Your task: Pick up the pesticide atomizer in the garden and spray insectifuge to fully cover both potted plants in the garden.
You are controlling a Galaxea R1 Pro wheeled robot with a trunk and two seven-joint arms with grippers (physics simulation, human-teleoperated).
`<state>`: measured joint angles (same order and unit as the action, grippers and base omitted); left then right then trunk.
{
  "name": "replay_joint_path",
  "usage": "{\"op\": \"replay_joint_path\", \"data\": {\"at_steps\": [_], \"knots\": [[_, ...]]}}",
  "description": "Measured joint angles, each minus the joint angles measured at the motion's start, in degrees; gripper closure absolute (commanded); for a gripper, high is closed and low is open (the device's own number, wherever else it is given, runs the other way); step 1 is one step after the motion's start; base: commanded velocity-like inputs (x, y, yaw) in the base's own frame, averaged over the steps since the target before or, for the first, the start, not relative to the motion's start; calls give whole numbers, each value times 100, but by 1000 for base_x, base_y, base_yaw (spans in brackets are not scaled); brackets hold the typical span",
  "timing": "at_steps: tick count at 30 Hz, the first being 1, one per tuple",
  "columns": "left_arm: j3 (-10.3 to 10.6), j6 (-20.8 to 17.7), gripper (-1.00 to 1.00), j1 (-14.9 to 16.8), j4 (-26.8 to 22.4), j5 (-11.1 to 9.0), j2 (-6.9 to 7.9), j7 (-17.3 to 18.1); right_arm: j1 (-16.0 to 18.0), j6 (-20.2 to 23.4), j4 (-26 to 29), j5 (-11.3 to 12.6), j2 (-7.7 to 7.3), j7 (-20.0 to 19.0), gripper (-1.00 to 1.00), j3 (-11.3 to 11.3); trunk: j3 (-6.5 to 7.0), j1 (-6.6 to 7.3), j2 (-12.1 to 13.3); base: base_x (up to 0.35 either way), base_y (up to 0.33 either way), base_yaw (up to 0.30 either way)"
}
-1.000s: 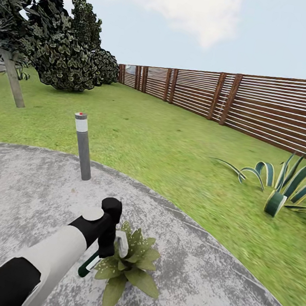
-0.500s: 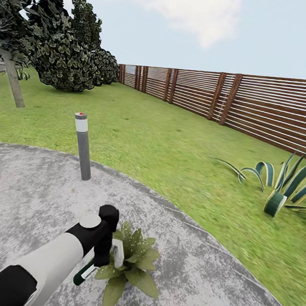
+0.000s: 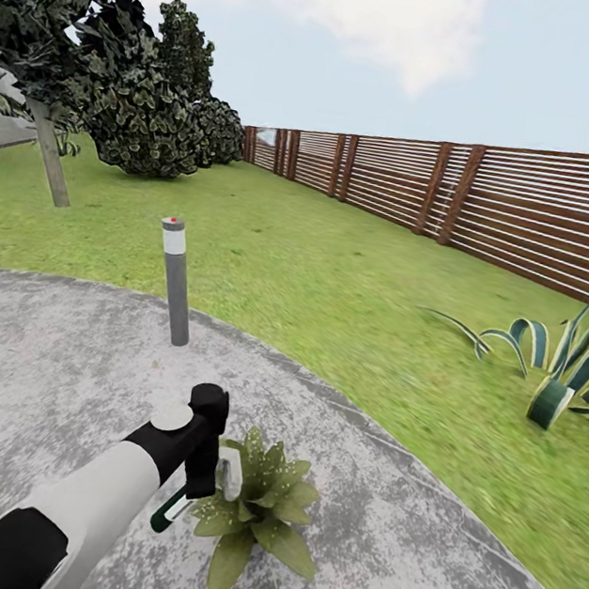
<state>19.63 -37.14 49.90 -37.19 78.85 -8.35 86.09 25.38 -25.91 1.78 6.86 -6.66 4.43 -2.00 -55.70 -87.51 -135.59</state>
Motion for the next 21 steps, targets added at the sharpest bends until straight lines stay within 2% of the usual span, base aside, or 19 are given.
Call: {"op": "replay_joint_path", "data": {"at_steps": [10, 15, 21], "knots": [[-10, 4, 100, -45, 35, 0, 34, -39, -1, 0, 9, 6, -1, 7, -100, -3, 0, 0, 0, 0, -2, 6], [-10, 4, 100, -46, 40, 5, 40, -50, 0, -3, 8, 9, 7, 2, -100, -3, 0, 0, 0, -9, -260, 54], [-11, 4, 100, -47, 38, 7, 46, -48, 1, -3, 7, 5, 7, 2, -100, -3, 0, -2, 0, -123, -264, 263]]}}
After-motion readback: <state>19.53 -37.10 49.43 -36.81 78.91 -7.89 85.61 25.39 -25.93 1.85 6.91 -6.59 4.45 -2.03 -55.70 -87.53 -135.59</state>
